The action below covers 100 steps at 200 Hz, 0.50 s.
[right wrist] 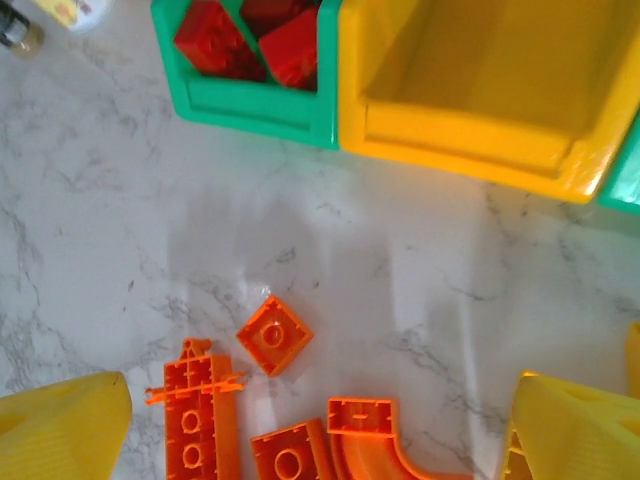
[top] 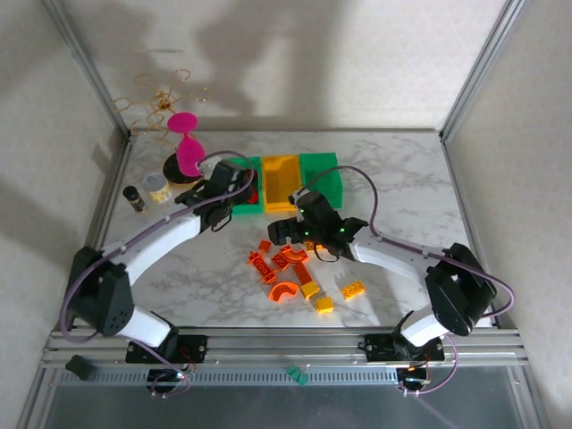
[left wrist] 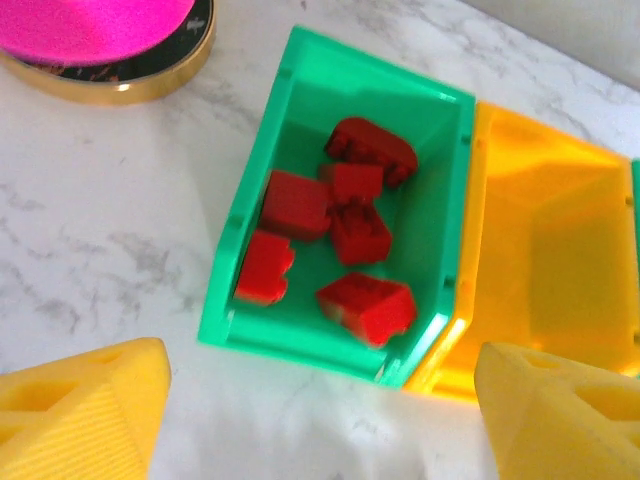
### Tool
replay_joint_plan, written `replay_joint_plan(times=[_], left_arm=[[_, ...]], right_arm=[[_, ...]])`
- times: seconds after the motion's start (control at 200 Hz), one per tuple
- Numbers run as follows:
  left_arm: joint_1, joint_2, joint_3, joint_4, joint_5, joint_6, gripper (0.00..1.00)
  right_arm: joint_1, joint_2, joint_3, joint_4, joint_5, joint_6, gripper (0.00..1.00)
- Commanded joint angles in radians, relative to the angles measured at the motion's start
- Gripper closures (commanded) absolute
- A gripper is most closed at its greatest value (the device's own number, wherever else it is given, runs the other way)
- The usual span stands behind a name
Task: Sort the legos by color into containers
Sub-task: Pick up the lego from the center of the table.
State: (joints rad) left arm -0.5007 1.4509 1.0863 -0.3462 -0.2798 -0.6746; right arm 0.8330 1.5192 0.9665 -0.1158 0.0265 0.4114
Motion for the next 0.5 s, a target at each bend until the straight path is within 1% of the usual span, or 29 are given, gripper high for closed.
replay_joint_plan(times=[0.0, 0.07, 0.195, 0.265, 0.38, 0.496], left_arm=[[-0.006, -0.1, -0.096, 0.01, 0.05, -0.016, 0.18], [-0.005, -0.153, -0.151, 0.013, 0.081, -0.019, 0.15], [-0.006, -0.222, -0.211, -0.019, 0.1, -0.032, 0.11], [-0.006, -0.266, -0.252, -0.017, 0.107, -0.045, 0.09], [-0.004, -0.321, -0.299, -0.022, 0.132, -0.067, 0.01], [-0.004, -0.353, -0.337, -0.034, 0.137, -0.084, 0.0]], right_arm=[[0.016, 0.053, 0.067, -0.08, 0.041, -0.021, 0.06], [0.018, 0.093, 0.1, -0.104, 0.039, -0.072, 0.09], [0.018, 0.161, 0.177, -0.175, 0.036, -0.184, 0.14], [0.02, 0.198, 0.201, -0.203, 0.008, -0.253, 0.16], [0.021, 0.258, 0.239, -0.252, 0.014, -0.332, 0.2], [0.027, 0.293, 0.271, -0.278, 0.012, -0.396, 0.23]])
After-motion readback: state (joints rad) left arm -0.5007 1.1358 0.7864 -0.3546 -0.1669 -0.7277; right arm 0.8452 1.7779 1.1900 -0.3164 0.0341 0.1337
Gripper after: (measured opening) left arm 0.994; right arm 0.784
